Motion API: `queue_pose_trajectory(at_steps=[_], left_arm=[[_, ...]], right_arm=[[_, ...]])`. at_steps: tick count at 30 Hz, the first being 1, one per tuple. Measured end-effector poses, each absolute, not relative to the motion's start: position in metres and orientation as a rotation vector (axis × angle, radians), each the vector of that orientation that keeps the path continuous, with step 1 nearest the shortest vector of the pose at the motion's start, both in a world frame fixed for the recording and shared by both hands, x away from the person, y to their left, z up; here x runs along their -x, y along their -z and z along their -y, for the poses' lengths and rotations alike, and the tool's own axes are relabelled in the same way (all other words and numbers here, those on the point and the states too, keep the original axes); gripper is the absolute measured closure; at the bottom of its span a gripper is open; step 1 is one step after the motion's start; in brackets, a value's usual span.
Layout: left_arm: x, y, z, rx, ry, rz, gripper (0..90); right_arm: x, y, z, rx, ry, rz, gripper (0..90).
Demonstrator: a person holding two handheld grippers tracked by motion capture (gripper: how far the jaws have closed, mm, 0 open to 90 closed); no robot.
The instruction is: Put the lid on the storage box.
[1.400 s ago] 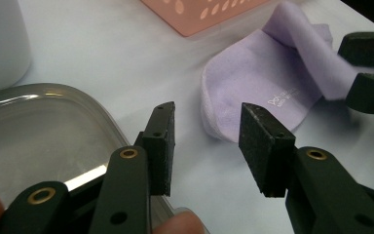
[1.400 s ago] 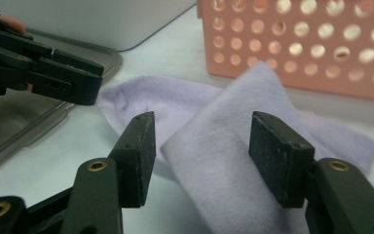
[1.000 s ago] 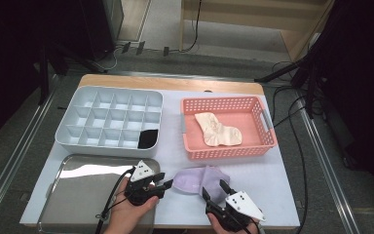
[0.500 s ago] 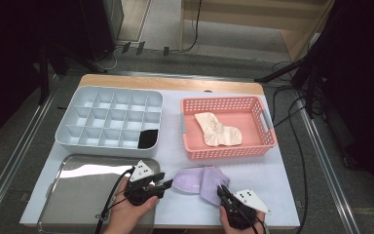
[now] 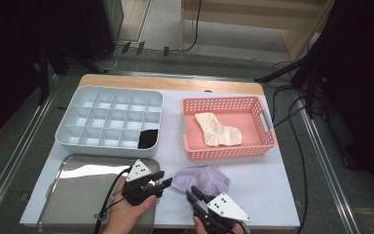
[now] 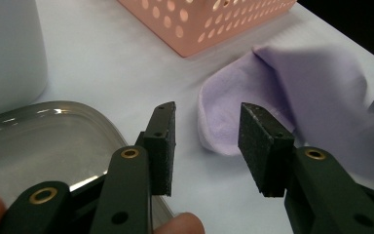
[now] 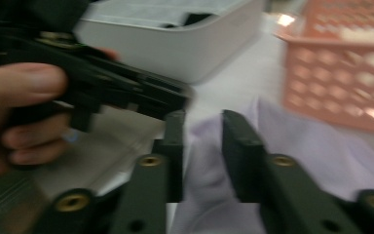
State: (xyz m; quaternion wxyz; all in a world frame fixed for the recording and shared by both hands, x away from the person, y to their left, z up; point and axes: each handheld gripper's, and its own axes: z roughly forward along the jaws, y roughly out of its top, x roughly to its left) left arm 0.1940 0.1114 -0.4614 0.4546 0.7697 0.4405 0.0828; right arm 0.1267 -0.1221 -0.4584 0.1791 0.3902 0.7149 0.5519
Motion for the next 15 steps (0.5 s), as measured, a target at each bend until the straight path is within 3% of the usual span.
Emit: queue_pose_trajectory(at_steps=[4, 15], left_arm=[[-0.193, 0.461, -0.112, -1.901, -0.212, -1.084, 59.8], [-0.185, 0.458, -0.106, -1.881, -0.148, -1.028, 59.3]], right_arm=[[-0.127, 0.456, 0.128, -1.118, -1.552, -1.971, 60.8], [-0.156, 0.48, 0.203, -1.443, -1.301, -1.794, 63.4]])
